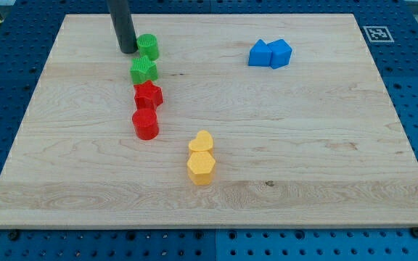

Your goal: Point your arm at the left side of the triangle

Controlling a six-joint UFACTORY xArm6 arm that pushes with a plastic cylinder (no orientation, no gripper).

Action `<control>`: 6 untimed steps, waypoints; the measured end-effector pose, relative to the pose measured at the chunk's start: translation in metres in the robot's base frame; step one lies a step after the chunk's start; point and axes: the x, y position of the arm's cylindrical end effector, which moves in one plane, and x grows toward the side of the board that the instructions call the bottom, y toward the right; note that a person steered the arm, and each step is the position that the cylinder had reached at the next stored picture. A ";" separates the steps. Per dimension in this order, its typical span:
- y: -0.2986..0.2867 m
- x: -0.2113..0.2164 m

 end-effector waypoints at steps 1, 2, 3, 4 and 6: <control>-0.012 -0.021; 0.000 -0.074; 0.057 -0.077; 0.133 -0.028; 0.164 0.037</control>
